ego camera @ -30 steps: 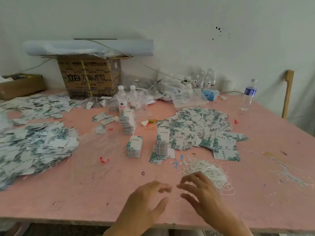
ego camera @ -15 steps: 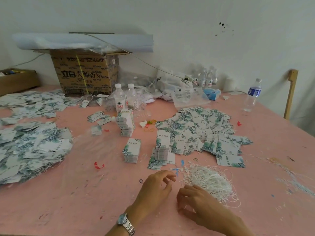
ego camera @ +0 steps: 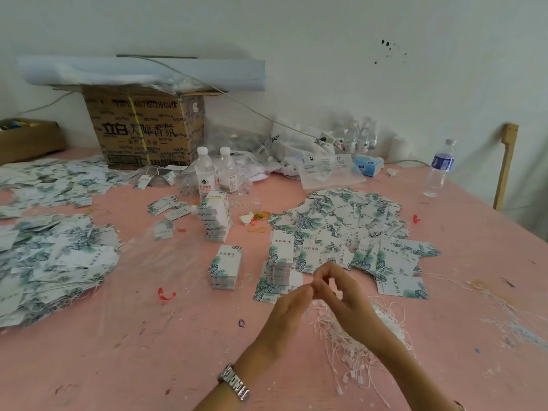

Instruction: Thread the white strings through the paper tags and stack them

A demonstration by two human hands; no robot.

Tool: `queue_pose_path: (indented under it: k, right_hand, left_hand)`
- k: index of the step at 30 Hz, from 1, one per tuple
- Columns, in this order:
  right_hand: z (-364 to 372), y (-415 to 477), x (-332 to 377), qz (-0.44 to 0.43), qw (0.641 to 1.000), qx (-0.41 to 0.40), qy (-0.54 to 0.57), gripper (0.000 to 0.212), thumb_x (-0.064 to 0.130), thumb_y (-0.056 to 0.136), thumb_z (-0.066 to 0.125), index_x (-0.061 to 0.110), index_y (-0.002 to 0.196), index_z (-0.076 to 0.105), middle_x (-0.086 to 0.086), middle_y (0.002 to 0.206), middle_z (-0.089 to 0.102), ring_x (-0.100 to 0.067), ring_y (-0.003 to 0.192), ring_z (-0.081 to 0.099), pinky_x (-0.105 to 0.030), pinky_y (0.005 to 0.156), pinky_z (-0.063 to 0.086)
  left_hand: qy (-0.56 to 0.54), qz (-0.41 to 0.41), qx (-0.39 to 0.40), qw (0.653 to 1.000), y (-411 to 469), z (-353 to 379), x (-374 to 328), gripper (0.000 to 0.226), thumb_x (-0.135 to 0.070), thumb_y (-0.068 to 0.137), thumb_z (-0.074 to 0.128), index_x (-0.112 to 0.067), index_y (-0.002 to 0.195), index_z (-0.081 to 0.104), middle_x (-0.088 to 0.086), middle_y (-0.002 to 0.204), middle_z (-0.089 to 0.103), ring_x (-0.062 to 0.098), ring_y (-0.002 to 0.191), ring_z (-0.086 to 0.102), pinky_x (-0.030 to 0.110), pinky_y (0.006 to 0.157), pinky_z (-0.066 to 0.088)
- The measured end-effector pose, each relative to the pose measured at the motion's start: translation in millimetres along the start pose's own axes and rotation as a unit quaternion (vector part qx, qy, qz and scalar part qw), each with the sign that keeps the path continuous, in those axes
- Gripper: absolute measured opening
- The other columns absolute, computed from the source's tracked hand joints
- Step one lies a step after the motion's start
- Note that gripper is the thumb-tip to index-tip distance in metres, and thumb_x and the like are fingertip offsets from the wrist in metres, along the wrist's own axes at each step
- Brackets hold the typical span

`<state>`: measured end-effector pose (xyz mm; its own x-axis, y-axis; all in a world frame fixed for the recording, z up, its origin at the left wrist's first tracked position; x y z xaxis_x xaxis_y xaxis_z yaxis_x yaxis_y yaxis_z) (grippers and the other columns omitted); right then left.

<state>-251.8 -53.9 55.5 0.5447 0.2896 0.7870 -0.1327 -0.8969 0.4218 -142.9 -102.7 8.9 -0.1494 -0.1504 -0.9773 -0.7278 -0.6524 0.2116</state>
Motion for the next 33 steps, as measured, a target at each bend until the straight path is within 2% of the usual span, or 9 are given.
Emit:
queue_pose_path:
  k: [2, 5, 8, 10, 15, 23, 26, 30, 33]
  right_hand:
    - [-5, 9, 1, 0.002, 1.0, -0.016, 0.024, 0.013, 0.009, 0.101, 0.052, 0.007, 0.09, 0.057, -0.001, 0.078, 0.053, -0.011, 0.069, 0.046, -0.018, 0.066, 0.038]
    - [-7, 16, 1, 0.049, 0.987, -0.031, 0.147, 0.017, 0.022, 0.1, 0.053, 0.008, 0.092, 0.058, 0.005, 0.08, 0.055, -0.013, 0.067, 0.049, -0.018, 0.059, 0.043]
    - [-17, 23, 1, 0.062, 0.971, -0.079, 0.215, 0.022, 0.029, 0.098, 0.051, 0.012, 0.089, 0.062, 0.001, 0.088, 0.064, -0.015, 0.088, 0.06, -0.022, 0.084, 0.049]
    - [-23, 29, 2, 0.064, 0.954, -0.089, 0.279, 0.025, 0.028, 0.101, 0.05, 0.014, 0.084, 0.062, -0.002, 0.084, 0.06, -0.017, 0.087, 0.058, -0.032, 0.092, 0.046]
    - [-43, 41, 15, 0.051, 0.871, -0.106, 0.478, 0.019, 0.021, 0.1, 0.05, 0.016, 0.081, 0.048, 0.002, 0.076, 0.035, -0.011, 0.063, 0.036, -0.023, 0.062, 0.04]
    - [-53, 40, 6, 0.058, 0.912, -0.12, 0.388, 0.021, 0.028, 0.1, 0.05, 0.016, 0.082, 0.049, -0.007, 0.077, 0.016, -0.008, 0.055, 0.018, -0.012, 0.04, 0.026]
    - [-39, 33, -7, 0.084, 0.932, -0.094, 0.341, 0.024, 0.031, 0.098, 0.054, 0.016, 0.079, 0.051, -0.006, 0.069, 0.017, -0.01, 0.053, 0.015, -0.013, 0.039, 0.025]
    - [-17, 23, -27, 0.127, 0.942, -0.074, 0.301, 0.021, 0.03, 0.097, 0.056, 0.021, 0.078, 0.061, 0.002, 0.06, 0.025, -0.011, 0.05, 0.017, -0.018, 0.042, 0.021]
    - [-3, 19, -40, 0.147, 0.941, -0.064, 0.299, 0.021, 0.032, 0.095, 0.058, 0.02, 0.078, 0.059, -0.001, 0.061, 0.019, -0.012, 0.049, 0.014, -0.025, 0.046, 0.014]
  left_hand:
    - [-0.004, 0.015, -0.016, 1.0, 5, 4, -5, 0.044, -0.051, 0.099, 0.05, -0.024, 0.13, 0.066, -0.013, 0.128, 0.068, 0.006, 0.127, 0.058, 0.013, 0.102, 0.041]
    - [0.051, 0.059, -0.085, 0.993, 11, 2, -8, 0.024, -0.036, 0.1, 0.059, -0.021, 0.105, 0.077, -0.007, 0.097, 0.076, 0.011, 0.1, 0.07, 0.016, 0.091, 0.047]
    - [0.075, 0.082, -0.129, 0.985, 12, -2, -9, 0.018, -0.037, 0.097, 0.063, -0.027, 0.097, 0.078, -0.009, 0.082, 0.073, 0.012, 0.091, 0.069, 0.015, 0.088, 0.045]
    - [0.092, 0.104, -0.146, 0.979, 9, -5, -12, 0.022, -0.048, 0.094, 0.062, -0.031, 0.096, 0.077, -0.012, 0.081, 0.073, 0.013, 0.093, 0.068, 0.02, 0.092, 0.045]
    - [0.115, 0.128, -0.144, 0.975, 3, -10, -12, 0.024, -0.053, 0.093, 0.059, -0.036, 0.098, 0.075, -0.012, 0.082, 0.072, 0.016, 0.091, 0.069, 0.035, 0.094, 0.048]
    - [0.172, 0.142, -0.148, 0.964, -8, -18, -2, 0.023, -0.042, 0.095, 0.062, -0.027, 0.1, 0.078, -0.015, 0.08, 0.071, 0.013, 0.085, 0.068, 0.023, 0.085, 0.049]
    - [0.168, 0.127, -0.182, 0.96, -10, -22, -5, 0.015, -0.038, 0.093, 0.066, -0.035, 0.104, 0.075, -0.015, 0.085, 0.072, 0.011, 0.085, 0.065, 0.008, 0.078, 0.039]
    - [0.167, 0.111, -0.219, 0.955, -7, -26, -9, 0.022, -0.045, 0.09, 0.063, -0.042, 0.111, 0.069, -0.017, 0.089, 0.069, 0.011, 0.083, 0.063, 0.01, 0.072, 0.039]
    - [0.243, 0.151, -0.256, 0.924, -4, -31, -14, 0.021, -0.031, 0.093, 0.067, -0.032, 0.114, 0.07, -0.016, 0.091, 0.064, 0.009, 0.079, 0.06, 0.011, 0.074, 0.042]
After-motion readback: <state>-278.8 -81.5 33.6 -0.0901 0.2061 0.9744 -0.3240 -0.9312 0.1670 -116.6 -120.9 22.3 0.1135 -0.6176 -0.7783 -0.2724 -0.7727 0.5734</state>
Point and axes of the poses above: each hand's wrist, its own y-axis towards the middle knuckle, its own z-axis out of the palm, x = y × z, the point moved 5 cm from there along y, towards the middle knuckle
